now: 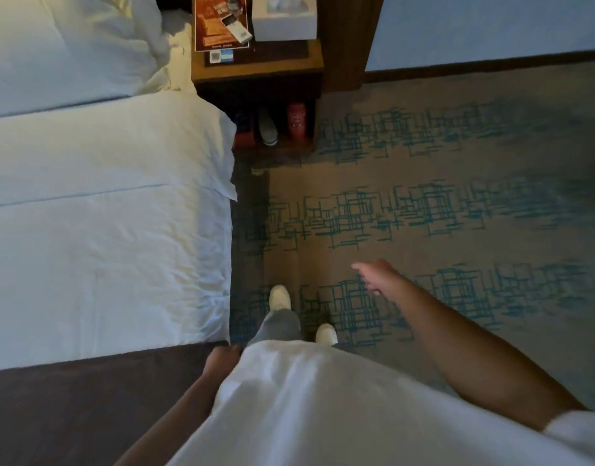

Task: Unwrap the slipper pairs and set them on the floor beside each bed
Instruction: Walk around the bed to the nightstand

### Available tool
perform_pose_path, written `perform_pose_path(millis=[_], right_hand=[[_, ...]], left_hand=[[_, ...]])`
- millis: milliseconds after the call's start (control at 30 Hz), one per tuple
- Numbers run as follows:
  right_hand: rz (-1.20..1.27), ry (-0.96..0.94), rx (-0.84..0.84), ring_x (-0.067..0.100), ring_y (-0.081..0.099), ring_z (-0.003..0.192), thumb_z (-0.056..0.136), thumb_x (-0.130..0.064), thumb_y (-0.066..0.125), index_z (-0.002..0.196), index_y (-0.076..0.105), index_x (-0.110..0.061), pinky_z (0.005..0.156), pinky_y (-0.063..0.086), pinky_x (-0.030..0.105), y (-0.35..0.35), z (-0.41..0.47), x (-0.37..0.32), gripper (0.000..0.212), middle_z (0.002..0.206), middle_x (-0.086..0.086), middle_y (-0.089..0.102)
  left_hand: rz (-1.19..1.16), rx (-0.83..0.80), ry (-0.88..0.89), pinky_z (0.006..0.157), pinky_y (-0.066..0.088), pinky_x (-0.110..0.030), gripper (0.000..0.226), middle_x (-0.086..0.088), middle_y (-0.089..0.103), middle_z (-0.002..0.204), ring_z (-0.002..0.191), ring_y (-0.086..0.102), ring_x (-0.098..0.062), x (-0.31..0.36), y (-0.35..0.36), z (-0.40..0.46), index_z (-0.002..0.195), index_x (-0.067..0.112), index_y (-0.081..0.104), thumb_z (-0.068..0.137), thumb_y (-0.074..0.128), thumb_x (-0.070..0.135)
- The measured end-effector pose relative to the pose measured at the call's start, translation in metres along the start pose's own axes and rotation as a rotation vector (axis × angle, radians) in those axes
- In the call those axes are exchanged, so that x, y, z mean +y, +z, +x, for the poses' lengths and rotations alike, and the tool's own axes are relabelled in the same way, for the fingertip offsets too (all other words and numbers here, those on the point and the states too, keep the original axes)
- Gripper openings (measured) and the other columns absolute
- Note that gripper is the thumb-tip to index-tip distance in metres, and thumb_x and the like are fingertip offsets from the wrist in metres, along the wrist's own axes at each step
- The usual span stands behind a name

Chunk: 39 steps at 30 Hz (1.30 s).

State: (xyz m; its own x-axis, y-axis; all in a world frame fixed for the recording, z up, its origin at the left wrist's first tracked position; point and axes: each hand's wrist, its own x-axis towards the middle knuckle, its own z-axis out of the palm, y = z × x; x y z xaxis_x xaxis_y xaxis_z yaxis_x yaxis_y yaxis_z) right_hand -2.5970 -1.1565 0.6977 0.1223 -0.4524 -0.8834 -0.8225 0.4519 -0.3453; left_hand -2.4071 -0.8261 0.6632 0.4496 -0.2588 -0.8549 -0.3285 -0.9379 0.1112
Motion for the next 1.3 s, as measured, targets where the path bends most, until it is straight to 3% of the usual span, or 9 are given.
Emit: perform_pose_path(millis=[233,333,400,500,633,767,967,1133,1300], right_hand=[[0.004,-0.011,0.028,0.016,0.032,0.044,0.098,-0.034,0.059,0.074,0.050,-0.016,0.048,0.025,0.024,0.013,0.030,-0.086,0.031,0.056,0.000,0.037],[-0.038,0.032,0.029,0.020,0.044,0.055,0.097,-0.035,0.060,0.090,0.059,-0.011,0.049,0.033,0.026,0.020,0.040,-0.083,0.025,0.069,0.008,0.048],[-0.066,0.051,0.041,0.022,0.047,0.057,0.097,-0.032,0.061,0.099,0.064,-0.008,0.051,0.034,0.025,0.024,0.043,-0.076,0.025,0.071,0.012,0.051],[-0.066,0.173,0.066,0.018,0.041,0.048,0.097,-0.026,0.061,0.072,0.055,-0.008,0.048,0.030,0.023,0.022,0.047,-0.061,0.031,0.058,0.009,0.044],[-0.086,0.280,0.031,0.020,0.043,0.045,0.096,-0.020,0.065,0.063,0.056,-0.005,0.055,0.034,0.028,0.009,0.053,-0.049,0.038,0.052,0.015,0.050],[-0.145,0.280,-0.056,0.031,0.063,0.079,0.099,-0.022,0.060,0.115,0.068,0.007,0.064,0.041,0.028,-0.019,0.076,-0.068,0.034,0.112,0.026,0.070],[-0.198,0.183,0.003,0.019,0.043,0.044,0.097,-0.026,0.062,0.061,0.051,-0.008,0.047,0.031,0.024,-0.065,0.107,-0.161,0.042,0.052,0.010,0.045],[-0.143,0.087,-0.004,0.019,0.036,0.047,0.098,-0.033,0.059,0.072,0.052,-0.015,0.047,0.030,0.024,-0.076,0.137,-0.273,0.032,0.060,0.005,0.041],[-0.080,0.004,-0.022,0.013,0.027,0.038,0.098,-0.034,0.060,0.081,0.053,-0.015,0.042,0.022,0.020,-0.069,0.167,-0.361,0.027,0.053,-0.001,0.032]], left_hand=[[-0.365,-0.031,-0.108,0.094,0.051,-0.037,0.042,-0.024,0.069,0.124,0.118,0.064,-0.039,0.046,-0.092,0.051,0.121,-0.004,0.067,0.103,0.048,0.029],[-0.382,-0.041,-0.024,0.084,0.050,-0.037,0.038,-0.017,0.067,0.100,0.094,0.063,-0.029,0.075,-0.138,0.075,0.109,-0.005,0.068,0.104,0.048,0.026],[-0.376,-0.024,0.015,0.067,0.043,-0.032,0.036,-0.011,0.054,0.075,0.072,0.053,-0.023,0.101,-0.168,0.088,0.079,0.002,0.063,0.105,0.047,0.022],[-0.436,0.028,0.067,0.061,0.037,-0.031,0.043,-0.007,0.043,0.058,0.053,0.042,-0.019,0.140,-0.207,0.109,0.063,0.010,0.052,0.103,0.052,0.024],[-0.460,0.031,0.132,0.054,0.038,-0.027,0.039,-0.004,0.045,0.058,0.053,0.045,-0.018,0.182,-0.244,0.132,0.069,0.011,0.058,0.102,0.053,0.031],[-0.464,0.029,0.136,0.059,0.040,-0.030,0.037,-0.006,0.048,0.061,0.059,0.048,-0.021,0.212,-0.262,0.151,0.079,0.007,0.063,0.103,0.051,0.032],[-0.522,0.034,0.021,0.072,0.044,-0.033,0.035,-0.019,0.063,0.081,0.081,0.059,-0.029,0.218,-0.268,0.171,0.086,-0.005,0.071,0.102,0.052,0.019],[-0.413,-0.020,-0.103,0.093,0.051,-0.042,0.037,-0.032,0.068,0.114,0.111,0.065,-0.042,0.208,-0.266,0.182,0.107,-0.013,0.069,0.102,0.054,0.020],[-0.380,-0.049,-0.117,0.096,0.049,-0.044,0.032,-0.032,0.068,0.112,0.108,0.064,-0.040,0.209,-0.298,0.210,0.086,-0.006,0.066,0.103,0.051,0.017]])
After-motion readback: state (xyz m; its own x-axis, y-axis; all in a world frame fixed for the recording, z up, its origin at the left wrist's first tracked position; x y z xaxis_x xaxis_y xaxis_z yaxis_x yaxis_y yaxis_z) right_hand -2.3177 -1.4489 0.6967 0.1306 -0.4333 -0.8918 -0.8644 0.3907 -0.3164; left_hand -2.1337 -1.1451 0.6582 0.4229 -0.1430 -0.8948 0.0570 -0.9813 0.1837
